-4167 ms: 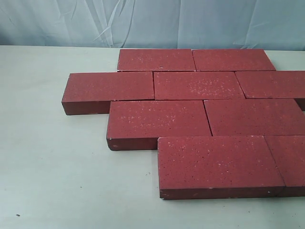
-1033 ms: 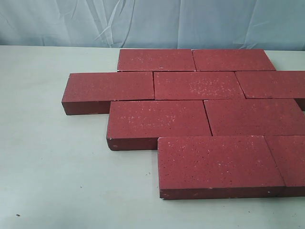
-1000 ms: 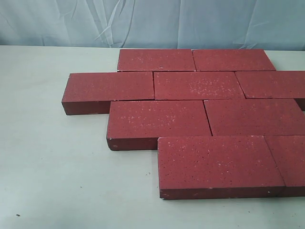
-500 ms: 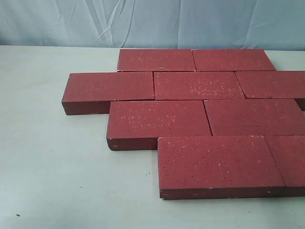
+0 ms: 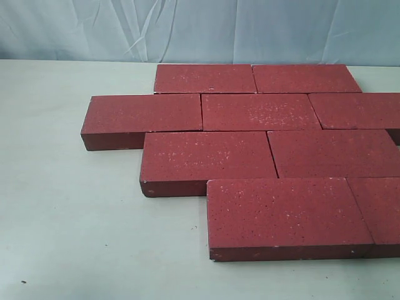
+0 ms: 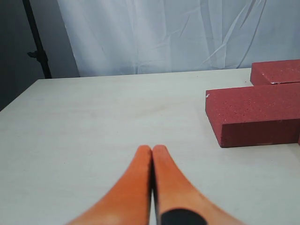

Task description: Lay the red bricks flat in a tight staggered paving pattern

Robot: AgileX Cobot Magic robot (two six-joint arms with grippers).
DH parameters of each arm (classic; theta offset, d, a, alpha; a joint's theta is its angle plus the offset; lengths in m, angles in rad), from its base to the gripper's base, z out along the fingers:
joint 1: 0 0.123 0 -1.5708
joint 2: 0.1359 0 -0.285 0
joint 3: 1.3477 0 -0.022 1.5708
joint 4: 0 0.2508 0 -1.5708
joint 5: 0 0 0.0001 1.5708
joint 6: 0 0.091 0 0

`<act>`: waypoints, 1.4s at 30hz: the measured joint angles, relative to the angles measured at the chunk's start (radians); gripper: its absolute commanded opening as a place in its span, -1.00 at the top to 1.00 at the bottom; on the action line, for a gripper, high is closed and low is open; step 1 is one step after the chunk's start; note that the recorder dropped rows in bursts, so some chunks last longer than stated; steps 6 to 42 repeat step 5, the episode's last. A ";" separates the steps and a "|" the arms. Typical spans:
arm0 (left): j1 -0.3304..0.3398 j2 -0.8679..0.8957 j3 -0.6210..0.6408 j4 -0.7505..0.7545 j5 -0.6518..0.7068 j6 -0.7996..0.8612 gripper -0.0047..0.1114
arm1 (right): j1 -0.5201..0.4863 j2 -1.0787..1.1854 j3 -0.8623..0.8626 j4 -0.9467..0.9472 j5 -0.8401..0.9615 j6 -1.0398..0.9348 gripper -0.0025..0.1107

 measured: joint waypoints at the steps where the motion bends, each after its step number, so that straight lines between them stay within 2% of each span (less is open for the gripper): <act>1: 0.000 0.000 0.000 0.000 0.000 0.000 0.92 | 0.000 0.000 0.000 0.000 0.000 0.000 0.97; 42: 0.000 0.000 0.000 0.003 0.000 0.000 0.92 | 0.000 0.000 0.000 0.000 0.000 0.000 0.97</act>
